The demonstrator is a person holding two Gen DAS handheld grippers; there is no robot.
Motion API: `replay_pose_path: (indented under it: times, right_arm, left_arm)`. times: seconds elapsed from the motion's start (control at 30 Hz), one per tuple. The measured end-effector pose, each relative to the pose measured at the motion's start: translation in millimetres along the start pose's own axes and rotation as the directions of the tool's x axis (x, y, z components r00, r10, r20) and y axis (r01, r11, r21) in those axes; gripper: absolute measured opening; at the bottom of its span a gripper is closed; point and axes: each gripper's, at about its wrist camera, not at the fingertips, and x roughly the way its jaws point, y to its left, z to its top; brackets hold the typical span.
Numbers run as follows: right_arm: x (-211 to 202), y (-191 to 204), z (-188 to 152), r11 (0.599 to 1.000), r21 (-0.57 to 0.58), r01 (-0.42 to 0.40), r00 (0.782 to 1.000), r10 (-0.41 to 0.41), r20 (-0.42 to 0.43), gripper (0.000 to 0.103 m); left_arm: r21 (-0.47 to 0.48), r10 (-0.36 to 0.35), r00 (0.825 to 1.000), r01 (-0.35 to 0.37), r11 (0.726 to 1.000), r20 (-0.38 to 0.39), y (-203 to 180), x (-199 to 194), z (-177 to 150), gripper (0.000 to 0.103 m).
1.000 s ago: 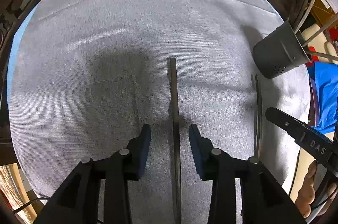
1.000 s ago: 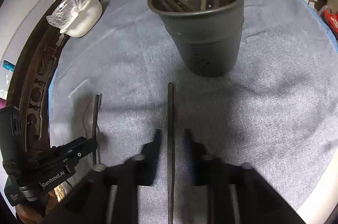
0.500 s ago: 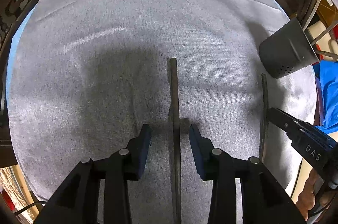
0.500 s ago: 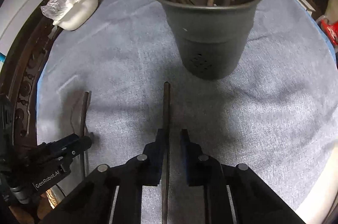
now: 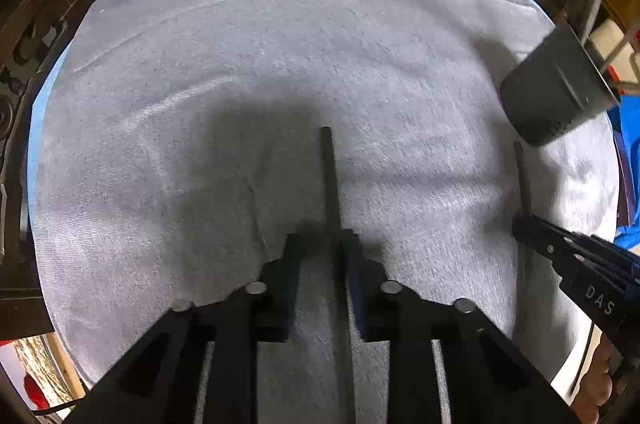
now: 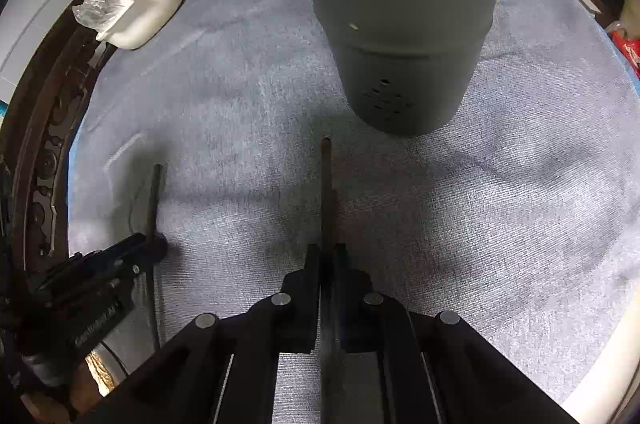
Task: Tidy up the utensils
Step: 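Raise the held dark rods upright and move both tools toward the grey cup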
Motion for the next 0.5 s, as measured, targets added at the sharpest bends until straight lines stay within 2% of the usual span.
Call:
replay_pose_path:
  times: [0.07,0.1,0.27,0.5]
  right_arm:
    - [0,0,-1,1.0,0.0,0.002,1.0,-0.002,0.006,0.008]
    - [0,-1,0,1.0,-0.001,0.003,1.0,-0.003,0.007,0.008]
    - [1,-4,-1,1.0,0.002,-0.006,1.0,0.005,0.012,0.008]
    - [-12,-15,-5,0.995,0.038,-0.093,0.994,0.091,0.055,0.006]
  left_arm:
    - [-0.01,-0.003,1.0,0.003,1.0,0.002,2,1,2,0.01]
    - [-0.011,-0.002,1.0,0.002,1.0,0.002,3,2,2,0.009]
    - [-0.038,-0.032,0.999,0.032,0.999,0.012,8,-1,0,0.007]
    - [-0.06,-0.093,0.993,0.097,0.993,0.067,24,-20,-7,0.007]
